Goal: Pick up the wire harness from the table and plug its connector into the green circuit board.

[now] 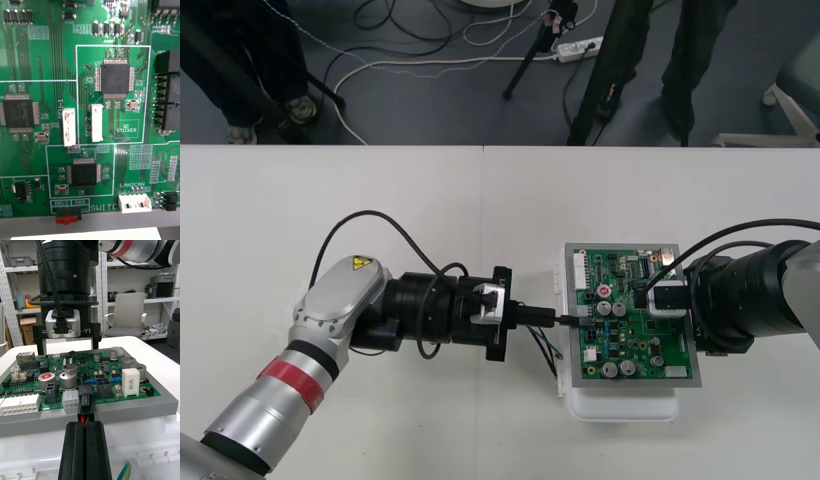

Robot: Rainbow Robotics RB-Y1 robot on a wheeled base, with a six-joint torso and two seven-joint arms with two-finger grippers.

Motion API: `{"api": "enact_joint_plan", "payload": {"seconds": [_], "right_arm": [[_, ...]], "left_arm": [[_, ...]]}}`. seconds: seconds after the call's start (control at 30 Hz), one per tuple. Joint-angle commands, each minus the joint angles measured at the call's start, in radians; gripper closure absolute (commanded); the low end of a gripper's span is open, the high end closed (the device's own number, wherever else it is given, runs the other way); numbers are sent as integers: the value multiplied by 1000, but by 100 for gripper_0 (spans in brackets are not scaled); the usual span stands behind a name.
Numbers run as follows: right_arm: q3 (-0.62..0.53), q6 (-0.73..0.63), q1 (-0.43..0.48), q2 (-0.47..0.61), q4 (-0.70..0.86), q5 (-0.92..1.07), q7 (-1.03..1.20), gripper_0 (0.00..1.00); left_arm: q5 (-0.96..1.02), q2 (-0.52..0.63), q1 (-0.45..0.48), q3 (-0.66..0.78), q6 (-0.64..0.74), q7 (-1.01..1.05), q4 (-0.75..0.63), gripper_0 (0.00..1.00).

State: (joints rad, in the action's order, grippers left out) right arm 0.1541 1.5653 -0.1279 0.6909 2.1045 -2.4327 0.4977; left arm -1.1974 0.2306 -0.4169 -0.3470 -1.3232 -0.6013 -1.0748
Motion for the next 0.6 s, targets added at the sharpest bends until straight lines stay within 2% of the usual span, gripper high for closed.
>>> {"api": "enact_joint_plan", "payload": {"seconds": [0.03, 0.6], "right_arm": [[18, 5, -29, -16, 9, 20, 28, 0], [28, 5, -33, -19, 9, 24, 30, 0]], "left_arm": [[-4, -37, -36, -27, 32, -64, -36, 100], [10, -56, -33, -41, 32, -72, -36, 100]]}}
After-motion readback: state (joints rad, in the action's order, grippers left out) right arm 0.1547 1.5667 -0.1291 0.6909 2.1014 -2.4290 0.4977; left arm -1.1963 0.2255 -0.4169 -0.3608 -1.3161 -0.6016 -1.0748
